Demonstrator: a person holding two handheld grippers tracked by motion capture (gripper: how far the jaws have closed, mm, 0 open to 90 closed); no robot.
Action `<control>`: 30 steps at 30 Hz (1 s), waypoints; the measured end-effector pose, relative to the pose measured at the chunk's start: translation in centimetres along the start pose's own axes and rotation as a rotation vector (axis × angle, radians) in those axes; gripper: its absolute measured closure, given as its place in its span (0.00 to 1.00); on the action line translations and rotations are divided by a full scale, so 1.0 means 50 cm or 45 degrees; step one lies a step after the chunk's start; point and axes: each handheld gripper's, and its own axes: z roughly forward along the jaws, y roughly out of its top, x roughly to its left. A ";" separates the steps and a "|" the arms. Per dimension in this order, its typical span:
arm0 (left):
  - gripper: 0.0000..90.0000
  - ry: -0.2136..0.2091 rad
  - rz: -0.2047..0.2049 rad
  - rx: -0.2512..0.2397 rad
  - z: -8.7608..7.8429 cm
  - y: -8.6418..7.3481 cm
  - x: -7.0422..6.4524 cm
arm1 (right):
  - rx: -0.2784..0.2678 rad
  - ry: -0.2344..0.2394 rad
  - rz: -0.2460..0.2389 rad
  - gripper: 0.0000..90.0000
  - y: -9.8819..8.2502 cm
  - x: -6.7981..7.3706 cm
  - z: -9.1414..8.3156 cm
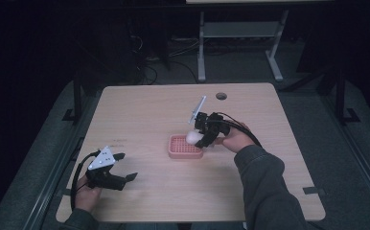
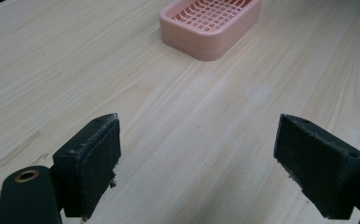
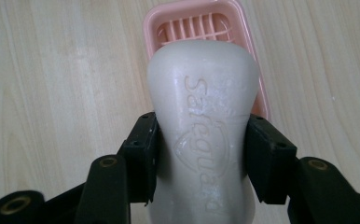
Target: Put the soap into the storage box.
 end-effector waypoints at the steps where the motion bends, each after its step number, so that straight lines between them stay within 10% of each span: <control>1: 0.16 0.000 0.001 0.000 0.000 0.000 0.000 | -0.002 0.003 0.000 0.54 0.004 -0.001 0.002; 30: 0.16 -0.005 -0.009 -0.012 0.000 0.000 0.000 | 0.027 0.052 -0.015 0.54 0.065 -0.030 0.062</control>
